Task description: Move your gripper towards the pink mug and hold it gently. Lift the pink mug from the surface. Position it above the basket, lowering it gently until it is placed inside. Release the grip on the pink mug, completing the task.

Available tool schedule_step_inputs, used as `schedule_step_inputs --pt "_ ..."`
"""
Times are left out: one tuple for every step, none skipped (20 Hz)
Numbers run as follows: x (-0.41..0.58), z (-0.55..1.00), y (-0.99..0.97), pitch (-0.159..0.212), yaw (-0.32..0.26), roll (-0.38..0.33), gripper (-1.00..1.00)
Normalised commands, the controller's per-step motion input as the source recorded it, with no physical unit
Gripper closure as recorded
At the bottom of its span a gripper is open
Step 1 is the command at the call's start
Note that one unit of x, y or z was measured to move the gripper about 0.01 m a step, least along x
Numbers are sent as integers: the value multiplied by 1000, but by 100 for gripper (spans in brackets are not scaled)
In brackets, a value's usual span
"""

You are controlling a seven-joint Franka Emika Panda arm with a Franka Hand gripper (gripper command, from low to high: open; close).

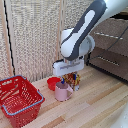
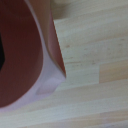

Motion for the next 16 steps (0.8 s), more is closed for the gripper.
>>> schedule_step_inputs --pt "0 -231 323 0 90 -80 -100" --pt "0 -186 369 0 88 -97 -100" --pt "0 -163 371 0 88 -110 -100" --pt "0 -131 389 0 99 -135 -100" --pt "0 -106 394 0 112 -151 -100" --pt "0 -71 386 0 111 -152 -100" --pt "14 -74 377 0 117 -155 -100" --pt "154 -89 277 0 133 -133 -100" --pt "349 -166 89 0 171 -94 -100" --pt "451 -203 37 0 180 -80 -100" --pt "454 -211 49 0 183 -90 -100" --pt "434 -171 34 0 184 -78 -100" --pt "383 -163 57 0 173 -74 -100" --pt "294 -146 40 0 135 -46 -100" --pt "234 -163 40 -12 74 -39 100" --pt "194 -191 57 -29 50 -46 100"
